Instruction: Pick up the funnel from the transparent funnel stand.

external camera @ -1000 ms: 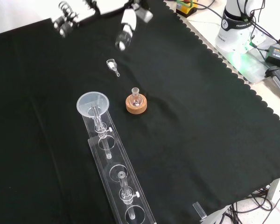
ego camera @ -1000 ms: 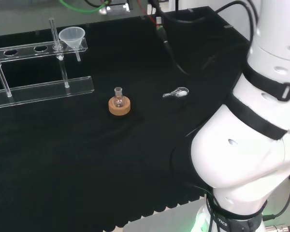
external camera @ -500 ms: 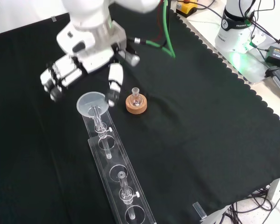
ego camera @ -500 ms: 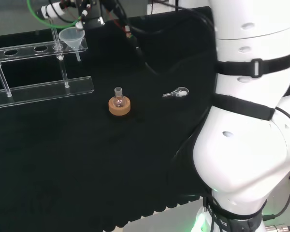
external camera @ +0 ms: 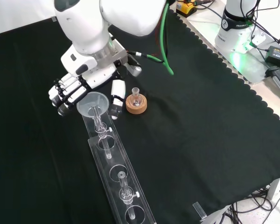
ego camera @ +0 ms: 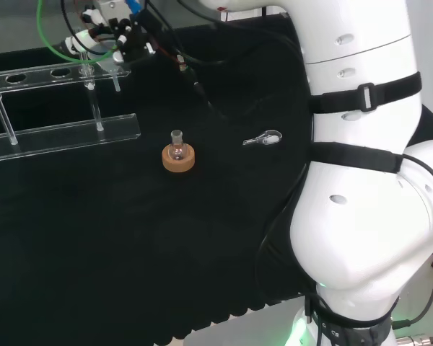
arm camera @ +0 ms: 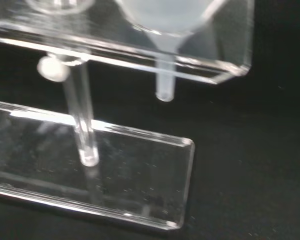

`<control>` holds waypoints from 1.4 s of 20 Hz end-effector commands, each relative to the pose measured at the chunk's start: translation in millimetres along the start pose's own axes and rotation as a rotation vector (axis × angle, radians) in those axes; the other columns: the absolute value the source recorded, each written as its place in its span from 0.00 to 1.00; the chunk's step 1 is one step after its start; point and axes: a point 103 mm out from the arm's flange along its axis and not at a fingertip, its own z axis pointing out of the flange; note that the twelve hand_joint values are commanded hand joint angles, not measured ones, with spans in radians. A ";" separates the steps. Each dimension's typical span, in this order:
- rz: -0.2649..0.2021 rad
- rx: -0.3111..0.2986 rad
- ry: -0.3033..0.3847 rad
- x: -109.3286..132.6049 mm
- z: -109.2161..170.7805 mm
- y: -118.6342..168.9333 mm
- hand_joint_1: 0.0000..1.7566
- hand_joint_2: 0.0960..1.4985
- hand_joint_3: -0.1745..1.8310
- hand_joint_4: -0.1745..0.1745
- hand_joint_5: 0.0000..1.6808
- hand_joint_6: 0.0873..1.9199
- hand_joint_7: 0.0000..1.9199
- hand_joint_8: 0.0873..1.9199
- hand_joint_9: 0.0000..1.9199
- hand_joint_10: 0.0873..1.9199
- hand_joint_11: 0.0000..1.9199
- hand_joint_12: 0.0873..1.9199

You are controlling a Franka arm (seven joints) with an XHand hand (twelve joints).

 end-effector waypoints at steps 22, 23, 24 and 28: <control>0.039 0.019 -0.020 -1.3 37.0 -3.2 0.02 0.51 0.11 0.69 0.00 0.00 0.00 0.00 0.04 0.00 0.03 0.84; 0.046 0.018 -0.022 -0.6 37.3 -4.2 0.02 0.51 0.11 0.68 0.00 0.00 0.00 0.00 0.03 0.04 0.05 0.84; 0.045 0.016 -0.023 0.1 37.5 -4.9 0.02 0.51 0.11 0.68 0.00 0.00 0.00 0.00 0.02 0.11 0.06 0.84; 0.019 -0.036 -0.057 4.4 40.5 -7.5 0.02 0.52 0.10 0.62 0.05 0.00 0.03 0.00 0.01 0.40 0.11 0.82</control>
